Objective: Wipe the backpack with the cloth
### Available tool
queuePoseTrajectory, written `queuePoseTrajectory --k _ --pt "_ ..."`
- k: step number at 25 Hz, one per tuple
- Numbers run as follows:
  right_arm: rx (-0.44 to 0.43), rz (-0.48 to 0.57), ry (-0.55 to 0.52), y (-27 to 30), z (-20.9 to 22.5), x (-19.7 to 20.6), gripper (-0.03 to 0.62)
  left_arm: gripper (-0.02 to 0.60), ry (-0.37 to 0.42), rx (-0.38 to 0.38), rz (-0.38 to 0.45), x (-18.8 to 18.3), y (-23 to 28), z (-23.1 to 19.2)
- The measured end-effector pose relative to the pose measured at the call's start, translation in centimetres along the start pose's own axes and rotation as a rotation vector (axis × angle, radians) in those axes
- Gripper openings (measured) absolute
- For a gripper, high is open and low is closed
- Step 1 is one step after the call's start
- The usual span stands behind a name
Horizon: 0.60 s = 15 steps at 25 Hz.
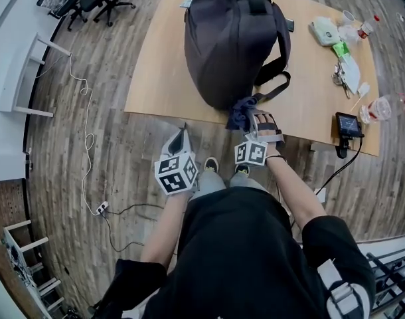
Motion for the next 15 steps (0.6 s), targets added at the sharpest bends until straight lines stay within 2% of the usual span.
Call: queuePoseTrajectory --k 4,11,13,15 --pt "0.007 -0.01 -0.098 0.2 -0.6 -0.9 0.067 0.014 -0.002 -0.005 0.014 0.2 -0.1 0.2" --pt "-0.021 0.124 -0.27 0.3 -1.4 -5.5 0.067 0.015 -0.014 -0.009 0.024 -0.2 -0.3 0.4" --pt "-0.032 0.141 -0.336 1.0 -1.5 -6.8 0.067 0.015 -0.02 -0.017 0.028 -0.2 -0.5 0.2" --pt "-0.048 0.138 -0.356 1.7 -1.1 -7.5 0.069 0.014 -0.027 -0.027 0.036 -0.2 -0.7 0.0"
Point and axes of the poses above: the fingertips, and each gripper's own axes: y forward along the fingers, z to its right, x out of its underside, the point moved 10 cm from there along -y, backward along the fingers, and after that the axes turned 9 degrees about -y, right-handed, at the moved point
